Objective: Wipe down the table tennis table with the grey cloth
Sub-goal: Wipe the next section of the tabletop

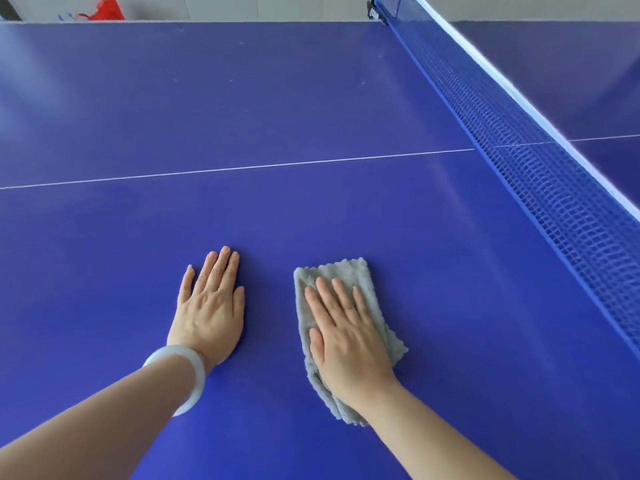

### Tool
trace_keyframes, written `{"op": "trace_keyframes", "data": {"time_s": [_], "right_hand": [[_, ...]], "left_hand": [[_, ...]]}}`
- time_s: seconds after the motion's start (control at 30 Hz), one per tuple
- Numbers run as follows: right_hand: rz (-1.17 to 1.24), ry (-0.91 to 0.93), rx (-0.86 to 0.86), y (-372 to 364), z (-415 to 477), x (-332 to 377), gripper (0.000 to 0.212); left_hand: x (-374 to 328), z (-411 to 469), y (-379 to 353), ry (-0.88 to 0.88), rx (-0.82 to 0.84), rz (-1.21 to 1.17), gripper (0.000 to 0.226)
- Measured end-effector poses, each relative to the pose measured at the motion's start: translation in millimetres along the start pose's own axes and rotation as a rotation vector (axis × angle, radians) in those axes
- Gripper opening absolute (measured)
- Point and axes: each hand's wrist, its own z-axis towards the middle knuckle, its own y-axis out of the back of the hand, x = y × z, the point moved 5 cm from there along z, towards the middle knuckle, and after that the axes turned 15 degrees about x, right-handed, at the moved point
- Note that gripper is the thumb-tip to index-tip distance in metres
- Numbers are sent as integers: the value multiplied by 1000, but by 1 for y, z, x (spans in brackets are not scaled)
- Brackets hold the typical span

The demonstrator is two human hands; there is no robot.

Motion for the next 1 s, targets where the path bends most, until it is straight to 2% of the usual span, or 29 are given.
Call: {"op": "trace_keyframes", "data": {"time_s": [0.03, 0.1, 0.23, 0.3, 0.4, 0.57, 0.6, 0.7, 0.8, 0.83, 0.9, 1.0], "right_hand": [[3, 78, 20, 2, -11, -13, 55], [-15, 16, 18, 7, -29, -70, 55], [32, -497, 5, 25, -42, -200, 59], [26, -584, 14, 28, -37, -215, 60], [14, -597, 9, 29, -33, -213, 60], [61, -723, 14, 25, -34, -187, 61], [59, -703, 10, 22, -30, -174, 62], [56, -426, -29, 20, -17, -149, 65], [-16, -122, 56, 34, 0, -188, 62], [-32, -132, 80, 41, 6, -208, 61], [-27, -314, 73, 51, 18, -243, 59], [67, -554, 7, 53, 32, -242, 60]], "left_hand": [[-1, -1, 0, -4, -4, -5, 58], [-1, -2, 2, 2, -14, -9, 58], [-25, -13, -4, 70, -26, -95, 57], [-66, -21, -16, -31, -12, -50, 58], [-124, -12, -29, -169, 35, 28, 62], [-158, 27, -28, -126, 46, 83, 64], [-165, 34, -27, -121, 47, 80, 64], [-181, 53, -23, -92, 43, 46, 63], [-184, 58, -24, -77, 40, 38, 64], [-183, 57, -24, -75, 41, 33, 65], [-182, 56, -23, -68, 45, 18, 68], [-184, 56, -22, -71, 41, 13, 71]]}}
